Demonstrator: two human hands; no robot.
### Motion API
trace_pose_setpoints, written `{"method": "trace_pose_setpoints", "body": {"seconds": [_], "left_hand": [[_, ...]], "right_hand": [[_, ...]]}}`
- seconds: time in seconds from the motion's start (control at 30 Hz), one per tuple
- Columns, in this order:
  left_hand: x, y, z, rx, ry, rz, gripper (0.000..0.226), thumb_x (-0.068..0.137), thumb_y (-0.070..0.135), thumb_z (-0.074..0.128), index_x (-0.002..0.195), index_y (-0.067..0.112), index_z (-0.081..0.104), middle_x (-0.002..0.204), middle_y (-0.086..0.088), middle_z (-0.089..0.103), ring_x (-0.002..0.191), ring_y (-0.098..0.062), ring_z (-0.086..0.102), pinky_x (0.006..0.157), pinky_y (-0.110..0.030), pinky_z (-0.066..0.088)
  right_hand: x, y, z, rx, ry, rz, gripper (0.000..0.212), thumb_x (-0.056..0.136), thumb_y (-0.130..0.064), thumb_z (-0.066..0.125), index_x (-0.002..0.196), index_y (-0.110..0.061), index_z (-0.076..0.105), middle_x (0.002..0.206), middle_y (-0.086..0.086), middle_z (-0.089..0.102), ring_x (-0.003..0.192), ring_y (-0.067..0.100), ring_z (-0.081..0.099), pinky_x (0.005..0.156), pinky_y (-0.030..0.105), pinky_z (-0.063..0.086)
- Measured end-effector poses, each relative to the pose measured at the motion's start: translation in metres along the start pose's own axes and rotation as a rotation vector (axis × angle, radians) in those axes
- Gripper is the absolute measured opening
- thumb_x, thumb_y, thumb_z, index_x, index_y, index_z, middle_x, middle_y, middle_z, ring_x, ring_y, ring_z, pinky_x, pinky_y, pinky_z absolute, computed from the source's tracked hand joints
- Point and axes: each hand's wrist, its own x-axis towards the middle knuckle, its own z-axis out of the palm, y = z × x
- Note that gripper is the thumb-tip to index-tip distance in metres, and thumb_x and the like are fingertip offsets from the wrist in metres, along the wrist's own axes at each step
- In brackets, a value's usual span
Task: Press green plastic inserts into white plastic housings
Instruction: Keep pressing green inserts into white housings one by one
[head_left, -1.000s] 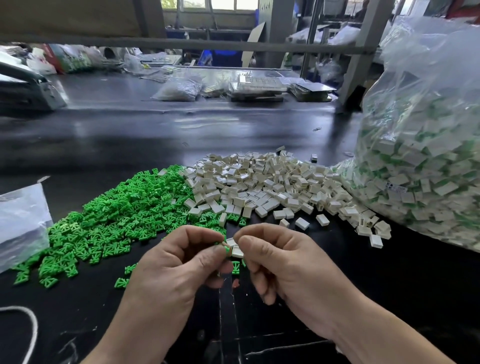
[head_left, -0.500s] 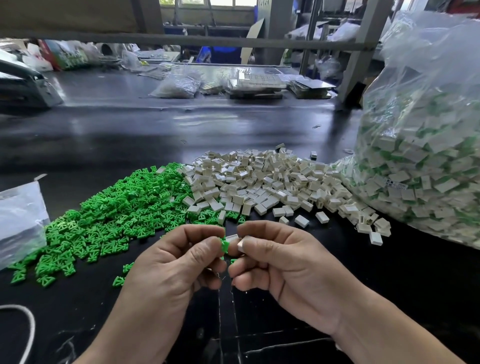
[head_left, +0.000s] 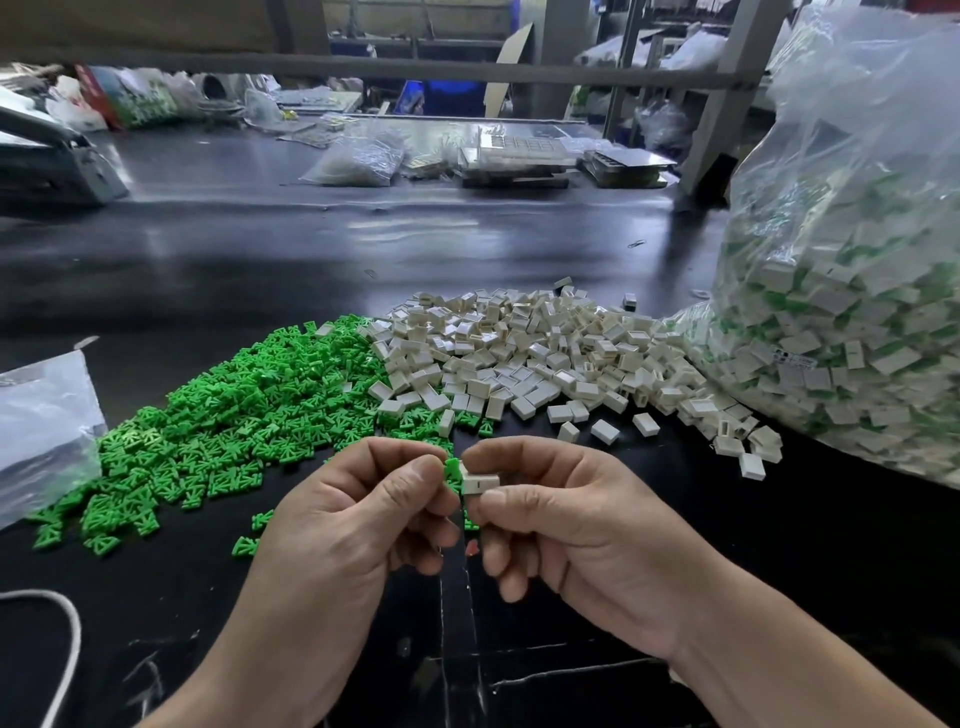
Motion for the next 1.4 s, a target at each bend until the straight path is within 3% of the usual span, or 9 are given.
{"method": "trace_pose_setpoints", "body": {"seconds": [0.2,0.27,0.4,0.47,0.57,0.73,1.0,1.23,1.4], "left_hand": [[0.0002,-0.0014,-0.0034,0.033,-0.001,0.03,0.026,0.067,0.031,0.083,0.086,0.016,0.074,0.076,-0.015,0.069,0.062,-0.021,0.063,0.049,-0.024,0.049],[0.0001,-0.0018,-0.0035,0.032,0.0,0.041,0.025,0.07,0.034,0.075,0.087,0.016,0.074,0.076,-0.015,0.068,0.061,-0.021,0.063,0.049,-0.024,0.049],[0.0002,-0.0021,-0.0029,0.023,0.013,0.061,0.022,0.073,0.031,0.071,0.088,0.015,0.073,0.075,-0.015,0.068,0.061,-0.022,0.061,0.049,-0.025,0.048],[0.0001,-0.0019,-0.0033,0.021,0.015,0.064,0.021,0.074,0.03,0.071,0.089,0.015,0.073,0.076,-0.016,0.068,0.061,-0.023,0.062,0.05,-0.025,0.049],[-0.0001,-0.0023,-0.0044,0.037,0.013,0.062,0.02,0.076,0.03,0.071,0.089,0.016,0.073,0.078,-0.017,0.068,0.063,-0.024,0.063,0.051,-0.025,0.049],[-0.0009,-0.003,-0.0016,0.114,0.002,0.089,0.02,0.072,0.029,0.082,0.087,0.019,0.074,0.075,-0.014,0.069,0.062,-0.024,0.064,0.051,-0.026,0.05],[-0.0024,-0.0033,-0.0001,0.223,0.008,0.135,0.019,0.072,0.036,0.067,0.085,0.024,0.074,0.073,-0.01,0.071,0.062,-0.019,0.066,0.052,-0.022,0.051],[-0.0018,-0.0046,-0.0021,0.303,0.027,0.17,0.014,0.076,0.037,0.066,0.085,0.028,0.073,0.073,-0.006,0.072,0.062,-0.018,0.067,0.053,-0.022,0.052],[-0.0027,-0.0028,-0.0024,0.311,0.023,0.174,0.014,0.074,0.037,0.066,0.083,0.027,0.073,0.072,-0.006,0.071,0.062,-0.017,0.067,0.053,-0.022,0.053]], "right_hand": [[-0.0001,0.0011,0.0006,-0.02,-0.069,-0.003,0.024,0.096,-0.014,0.064,0.112,0.004,0.065,0.085,0.019,0.068,0.057,0.021,0.066,0.045,0.027,0.054],[0.0,0.0011,0.0001,-0.025,-0.075,-0.003,0.024,0.096,-0.018,0.064,0.109,0.003,0.063,0.086,0.02,0.069,0.058,0.022,0.068,0.045,0.027,0.055],[-0.0005,0.0006,0.0009,-0.02,-0.036,-0.042,0.018,0.086,-0.022,0.074,0.089,-0.005,0.068,0.092,0.026,0.07,0.068,0.028,0.072,0.049,0.029,0.057],[-0.0009,0.0001,0.0011,0.001,0.005,-0.073,0.009,0.083,-0.015,0.074,0.077,-0.01,0.07,0.096,0.029,0.07,0.073,0.031,0.073,0.051,0.031,0.058],[-0.0012,-0.0013,-0.0006,0.009,0.032,-0.088,0.014,0.083,-0.007,0.072,0.071,-0.015,0.07,0.088,0.024,0.07,0.067,0.03,0.072,0.048,0.03,0.057],[-0.0007,0.0002,-0.003,-0.212,0.118,-0.086,0.012,0.094,-0.017,0.068,0.083,-0.021,0.071,0.073,0.006,0.062,0.05,0.016,0.056,0.041,0.024,0.045],[-0.0056,0.0076,-0.0051,-0.721,0.063,-0.114,0.028,0.101,-0.035,0.056,0.124,-0.049,0.063,0.075,-0.009,0.062,0.066,0.007,0.059,0.06,0.024,0.051],[-0.0059,0.0054,-0.0031,-0.592,0.043,-0.118,0.007,0.095,-0.03,0.068,0.101,-0.028,0.069,0.079,0.0,0.068,0.064,0.015,0.064,0.055,0.027,0.052],[-0.0053,0.0031,-0.002,-0.481,0.085,-0.112,0.011,0.094,-0.025,0.07,0.1,-0.017,0.073,0.069,0.0,0.065,0.06,0.014,0.06,0.052,0.025,0.049]]}}
